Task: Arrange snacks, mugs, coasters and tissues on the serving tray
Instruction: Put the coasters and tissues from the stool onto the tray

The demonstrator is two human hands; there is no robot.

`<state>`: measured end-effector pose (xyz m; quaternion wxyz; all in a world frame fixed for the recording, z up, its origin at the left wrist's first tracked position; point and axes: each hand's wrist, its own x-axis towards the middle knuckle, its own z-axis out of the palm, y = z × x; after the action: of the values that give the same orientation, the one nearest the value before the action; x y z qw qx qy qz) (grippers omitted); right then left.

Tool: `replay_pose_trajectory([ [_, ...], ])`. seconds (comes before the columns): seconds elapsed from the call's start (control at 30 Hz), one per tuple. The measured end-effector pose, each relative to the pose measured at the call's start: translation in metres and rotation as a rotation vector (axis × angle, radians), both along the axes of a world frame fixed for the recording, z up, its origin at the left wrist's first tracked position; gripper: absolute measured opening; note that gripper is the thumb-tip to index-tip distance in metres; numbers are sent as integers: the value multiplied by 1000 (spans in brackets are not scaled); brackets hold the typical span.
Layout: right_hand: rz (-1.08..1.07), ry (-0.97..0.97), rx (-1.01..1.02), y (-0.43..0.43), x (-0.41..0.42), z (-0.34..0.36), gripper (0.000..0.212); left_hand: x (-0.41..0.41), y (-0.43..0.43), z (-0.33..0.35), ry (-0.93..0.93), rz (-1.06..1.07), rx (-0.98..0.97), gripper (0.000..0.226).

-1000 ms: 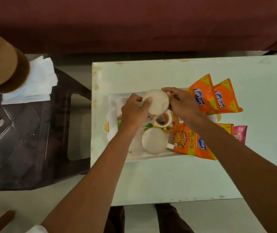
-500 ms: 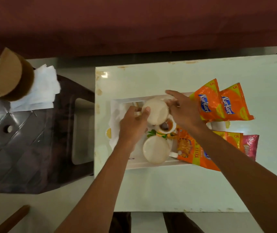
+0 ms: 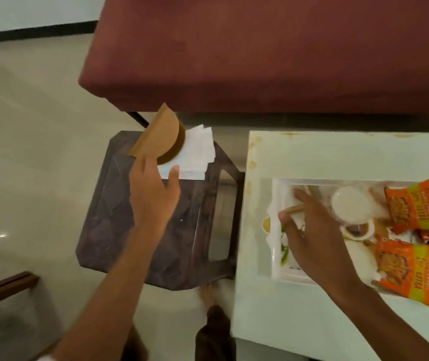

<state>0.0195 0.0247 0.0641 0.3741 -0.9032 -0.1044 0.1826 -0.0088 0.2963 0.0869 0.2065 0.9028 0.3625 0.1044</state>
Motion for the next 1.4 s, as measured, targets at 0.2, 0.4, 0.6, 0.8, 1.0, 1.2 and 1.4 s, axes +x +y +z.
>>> replay_pose_trajectory([
  [0.2, 99, -20, -300, 64, -27, -29, 67, 41, 93, -30, 308, -285, 133, 80],
  [0.4, 83, 22, -349, 104, -56, -47, 72, 49, 129, -53, 217, -367, 67, 75],
  [0.6, -102, 42, -107, 144, -60, -19, 66, 42, 125, -38, -51, -149, -158, 58],
  [0.8, -356, 136, 440, 163, -55, 45, 55, -21, 47, -3, -241, -51, -453, 35],
  [1.0, -416, 254, 560, 121, -71, 66, 41, -63, -74, 8, -150, -146, -881, 48],
  [1.2, -551, 272, 439, 63, -69, 45, 30, -64, -127, -9, -5, -402, -1264, 72],
  [1.4, -561, 278, 372, 31, -47, 13, 28, -25, -149, -27, 14, -133, -1539, 46],
])
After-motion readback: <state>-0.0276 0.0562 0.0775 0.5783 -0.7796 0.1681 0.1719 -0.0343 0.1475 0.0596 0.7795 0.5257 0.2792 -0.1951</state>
